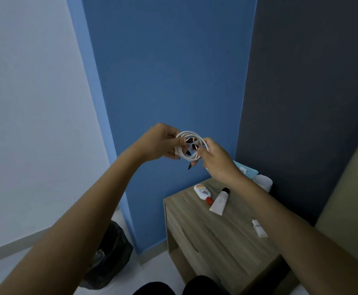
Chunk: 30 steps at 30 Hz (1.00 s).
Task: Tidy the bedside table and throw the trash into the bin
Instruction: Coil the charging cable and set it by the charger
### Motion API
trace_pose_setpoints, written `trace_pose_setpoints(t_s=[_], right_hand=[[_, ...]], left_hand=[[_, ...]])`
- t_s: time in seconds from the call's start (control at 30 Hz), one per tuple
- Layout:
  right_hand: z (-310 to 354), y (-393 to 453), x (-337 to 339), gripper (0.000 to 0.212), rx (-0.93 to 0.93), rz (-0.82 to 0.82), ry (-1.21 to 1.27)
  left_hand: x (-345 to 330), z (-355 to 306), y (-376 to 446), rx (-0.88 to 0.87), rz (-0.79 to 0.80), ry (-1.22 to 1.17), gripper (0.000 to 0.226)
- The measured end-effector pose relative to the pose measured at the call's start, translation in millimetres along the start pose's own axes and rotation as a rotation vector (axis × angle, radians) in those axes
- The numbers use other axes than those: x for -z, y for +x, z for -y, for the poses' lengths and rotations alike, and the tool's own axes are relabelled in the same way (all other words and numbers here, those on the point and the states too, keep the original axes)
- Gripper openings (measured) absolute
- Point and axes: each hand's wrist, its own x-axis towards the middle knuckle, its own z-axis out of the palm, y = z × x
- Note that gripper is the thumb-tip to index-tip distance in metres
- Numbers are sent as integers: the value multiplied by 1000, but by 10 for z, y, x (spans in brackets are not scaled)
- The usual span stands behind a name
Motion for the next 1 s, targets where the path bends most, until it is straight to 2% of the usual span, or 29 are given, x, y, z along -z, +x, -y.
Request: trace_pose_setpoints(t_s=[0.17, 0.3, 0.47, 0.53, 0.6, 0.73, 0.77, 0.87, 1.0], right_hand=[[-7, 63, 82, 17, -145, 57, 445], [-26, 57, 123, 24, -175, 42, 625], [-96, 49, -6, 27, -119, -108, 385], [-144, 36, -55, 25, -141, -91, 351], [-179, 13, -90, 24, -128, -53, 289], [-269, 17, -66, 16, 18, -140, -93], [-286, 26, -57, 16, -7, -142, -45], [-255, 55, -51, 19, -199, -40, 371], [-169, 45, -23, 28, -379, 66, 963]], left_hand=[[-38, 18, -10, 61, -48, -262, 27], [-117, 76, -21, 149, -111, -481, 28], [-161, 141, 29, 229, -272, -705, 24], [-171, 172, 47, 240, -315, -730, 23], [-208, 194, 45, 240, -327, -746, 25], [-273, 224, 24, 217, -275, -780, 24], [-281, 236, 20, 218, -251, -781, 23], [-311, 253, -1, 213, -199, -754, 23], [-411, 276, 13, 194, -252, -651, 24]])
